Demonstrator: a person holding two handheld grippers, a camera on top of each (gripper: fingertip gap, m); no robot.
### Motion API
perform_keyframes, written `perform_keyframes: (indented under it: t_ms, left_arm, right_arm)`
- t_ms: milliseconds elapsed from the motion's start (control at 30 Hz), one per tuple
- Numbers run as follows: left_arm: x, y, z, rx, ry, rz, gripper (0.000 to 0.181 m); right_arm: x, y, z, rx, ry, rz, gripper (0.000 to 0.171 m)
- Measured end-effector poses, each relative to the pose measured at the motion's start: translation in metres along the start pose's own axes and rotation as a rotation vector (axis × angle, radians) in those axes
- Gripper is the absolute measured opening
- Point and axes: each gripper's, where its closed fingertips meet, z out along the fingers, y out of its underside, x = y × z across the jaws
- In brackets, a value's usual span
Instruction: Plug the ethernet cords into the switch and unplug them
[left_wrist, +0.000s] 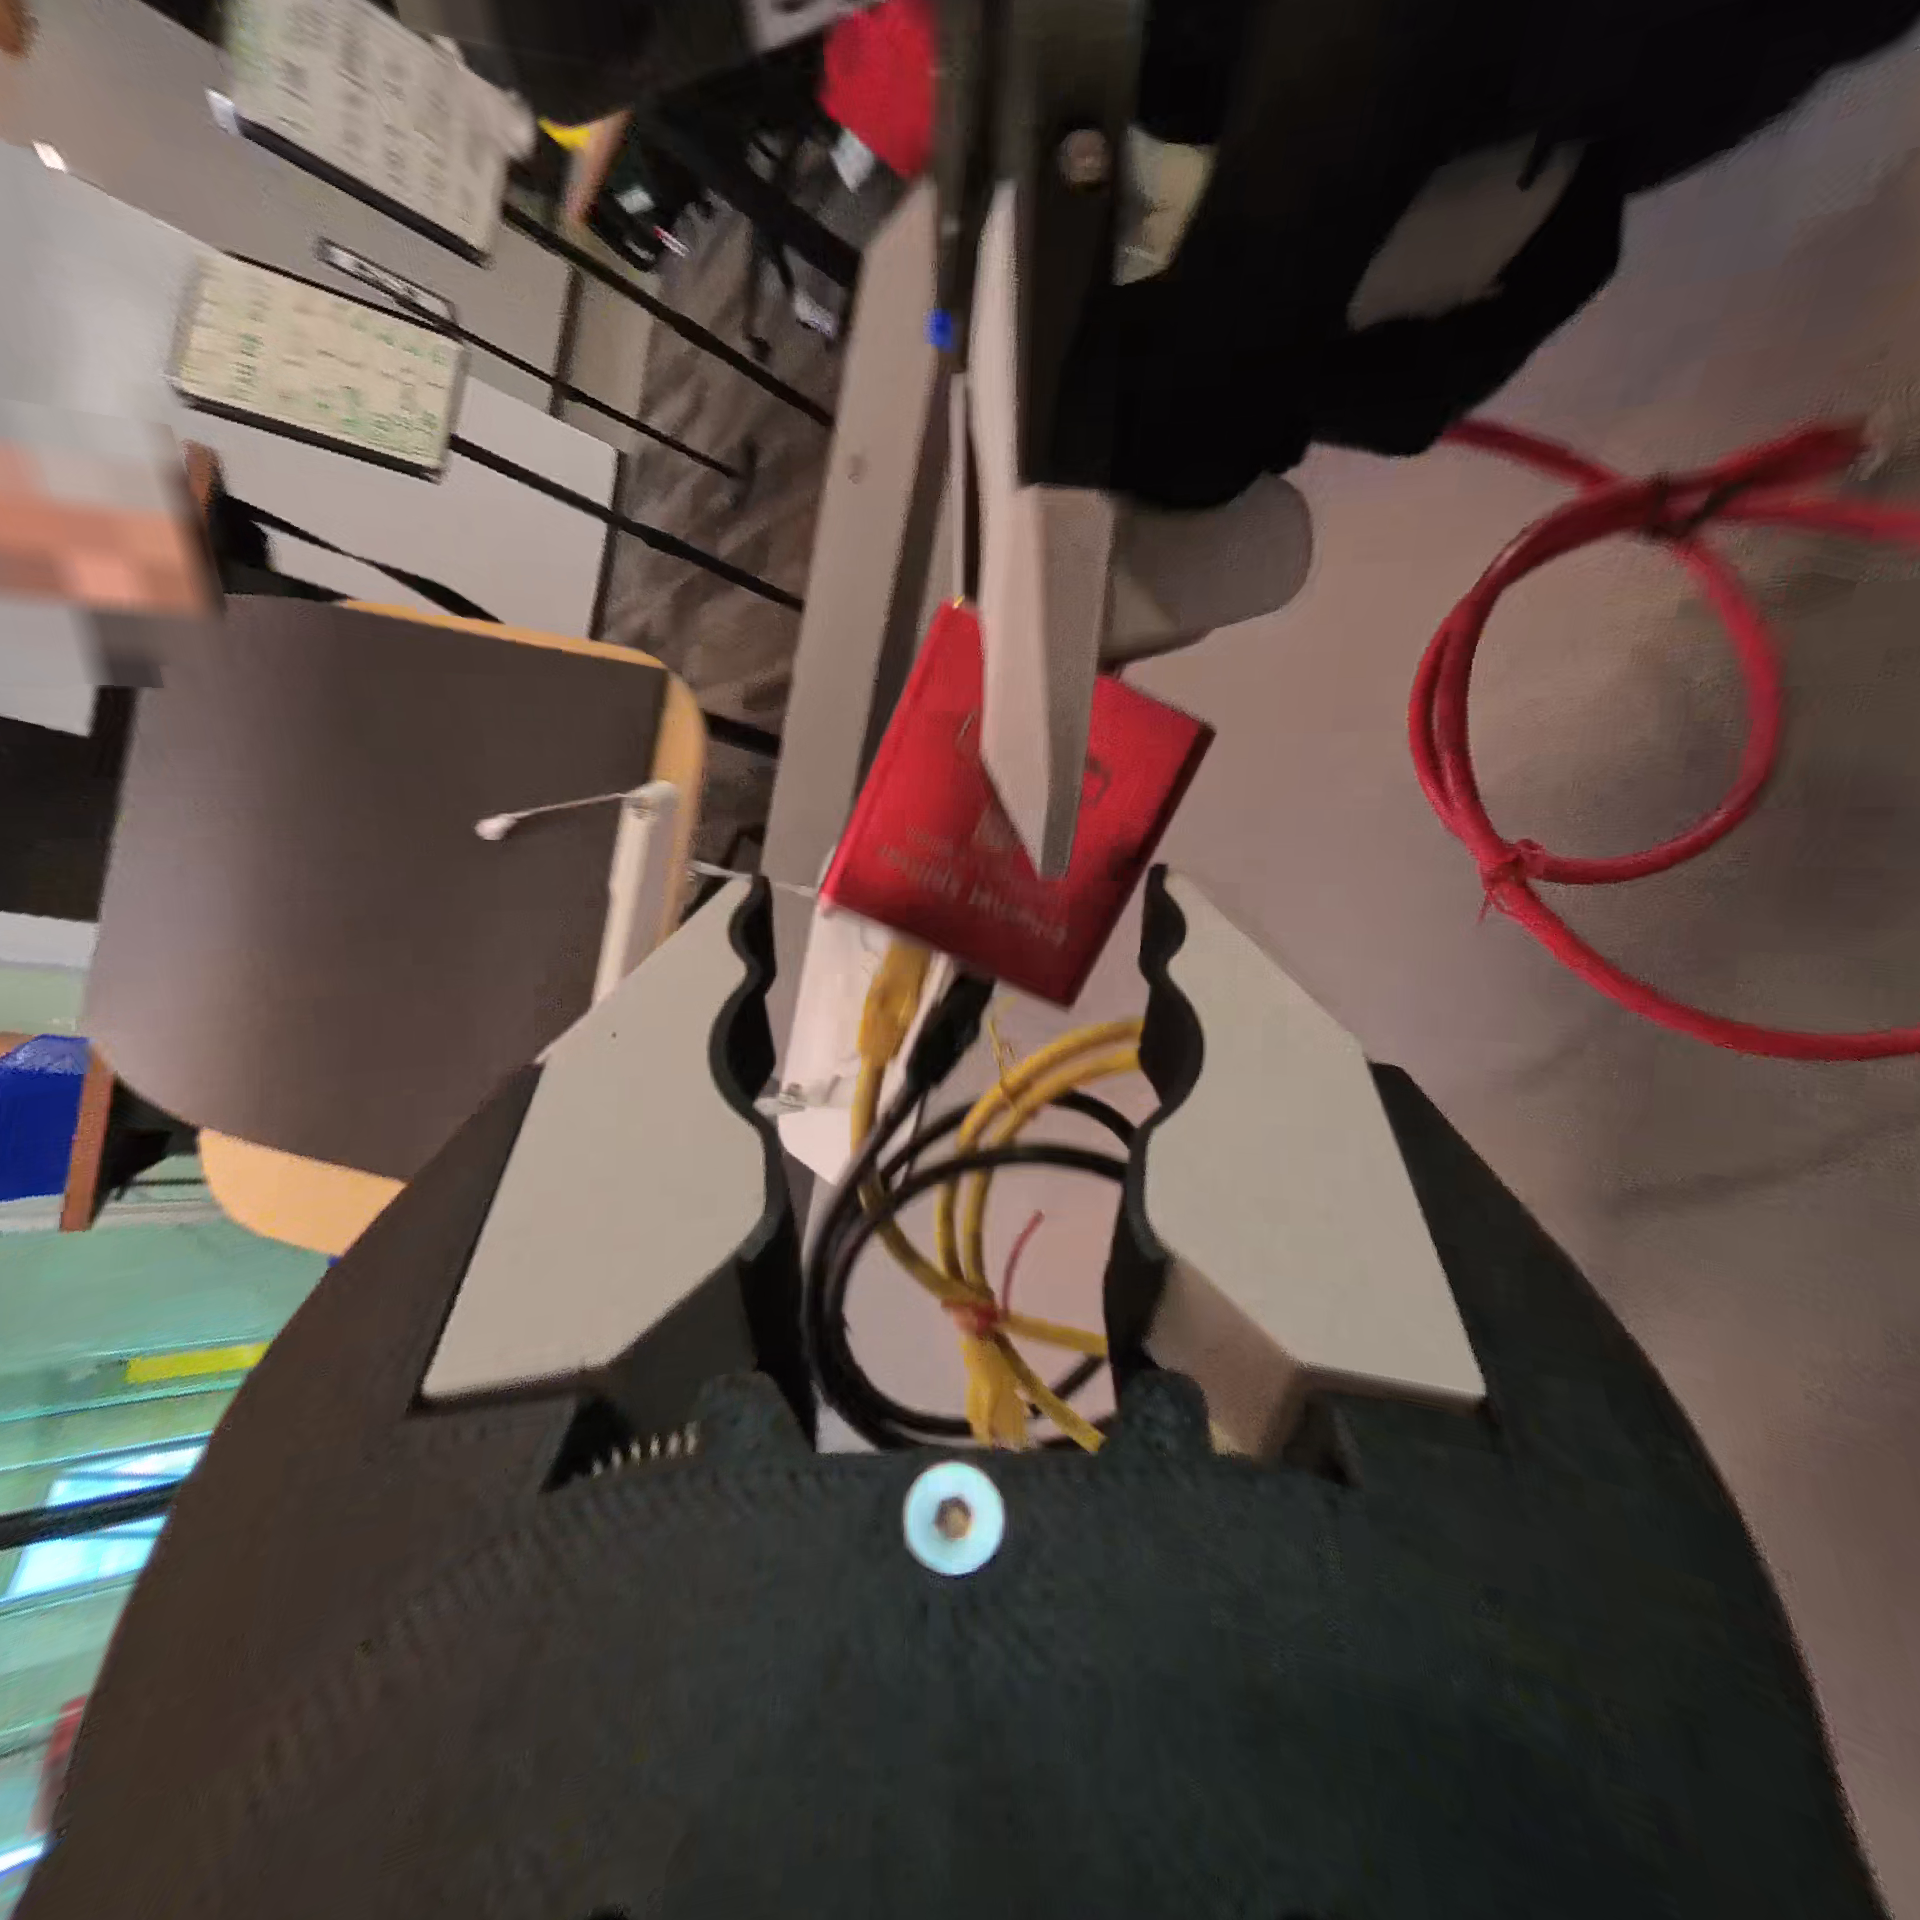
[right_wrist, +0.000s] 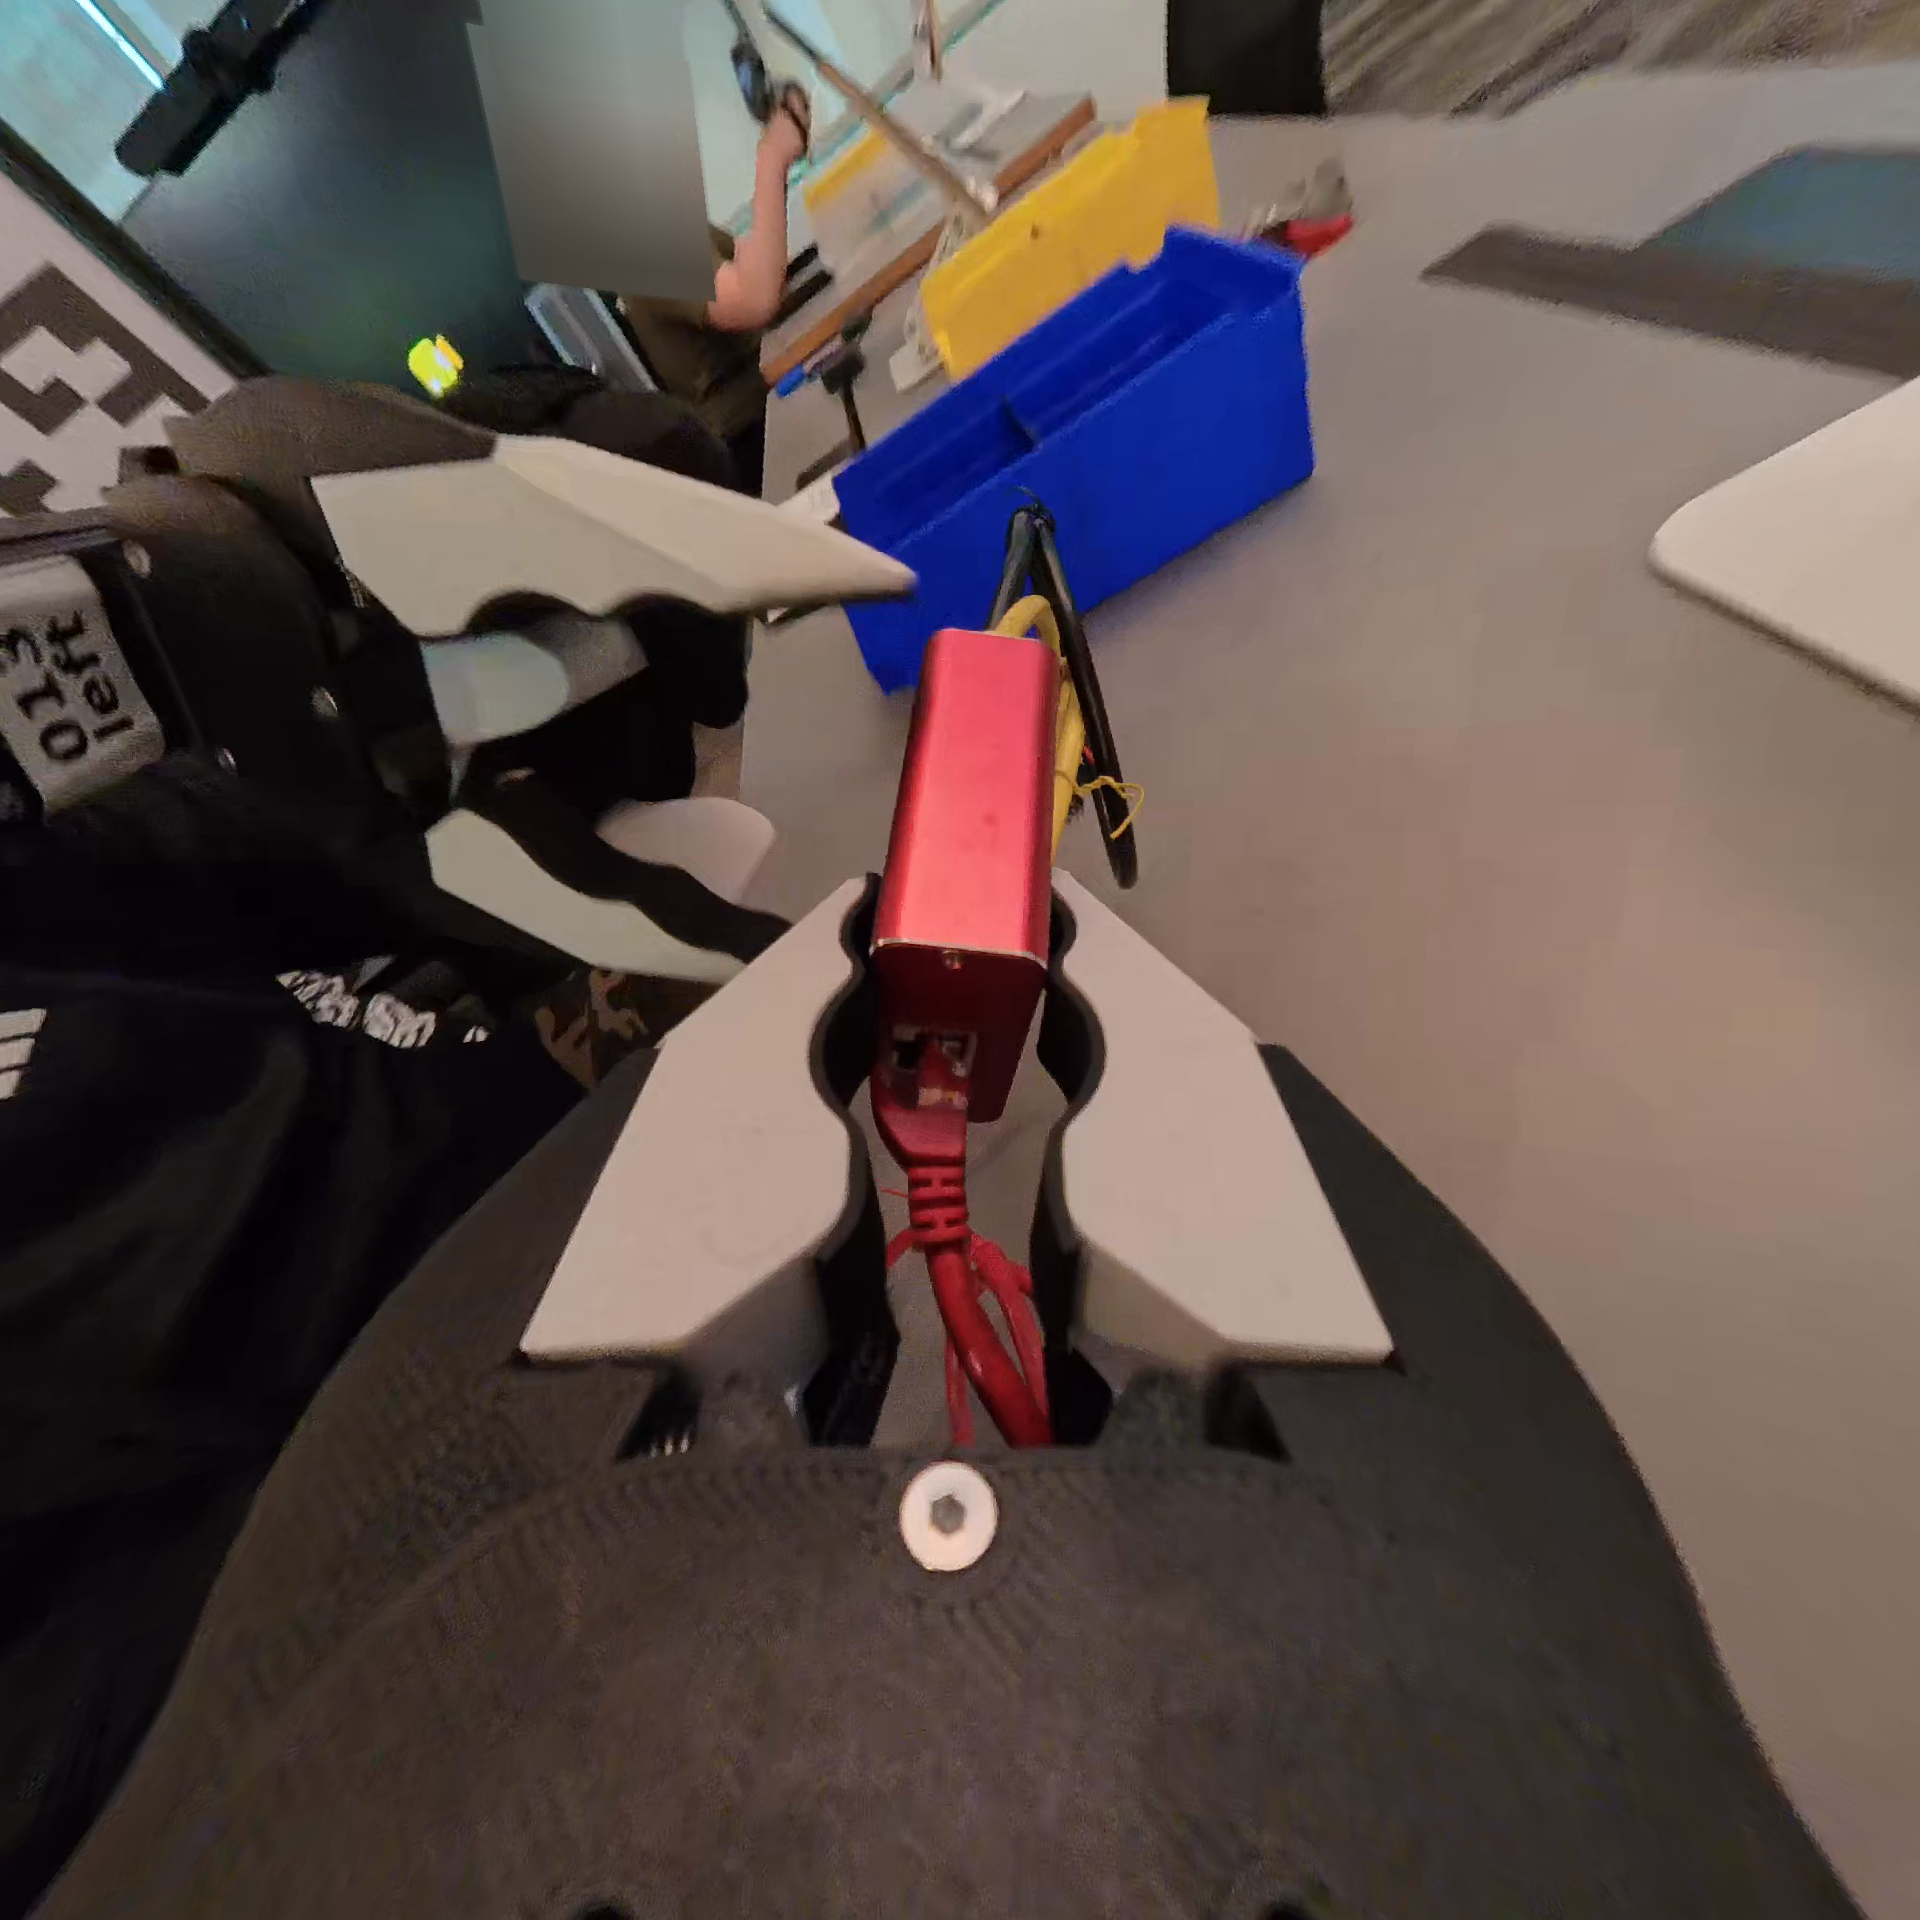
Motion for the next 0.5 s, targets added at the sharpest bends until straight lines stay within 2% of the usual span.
perform_keyframes:
  t_ms: [100, 200, 400, 500]
  left_arm:
    - [-0.032, -0.007, -0.030, 0.073, -0.067, -0.070, 0.060]
    - [-0.047, 0.006, -0.044, 0.049, -0.114, -0.089, 0.054]
    - [-0.020, 0.039, -0.045, -0.022, -0.063, -0.127, 0.048]
    - [-0.001, 0.057, -0.041, -0.059, -0.028, -0.149, 0.046]
  right_arm:
    - [-0.006, -0.032, -0.035, 0.076, 0.052, -0.056, 0.025]
    - [-0.010, -0.071, -0.078, 0.171, 0.121, -0.127, 0.025]
    - [-0.009, -0.152, -0.194, 0.415, 0.315, -0.333, 0.025]
    - [0.001, -0.178, -0.251, 0.551, 0.412, -0.465, 0.025]
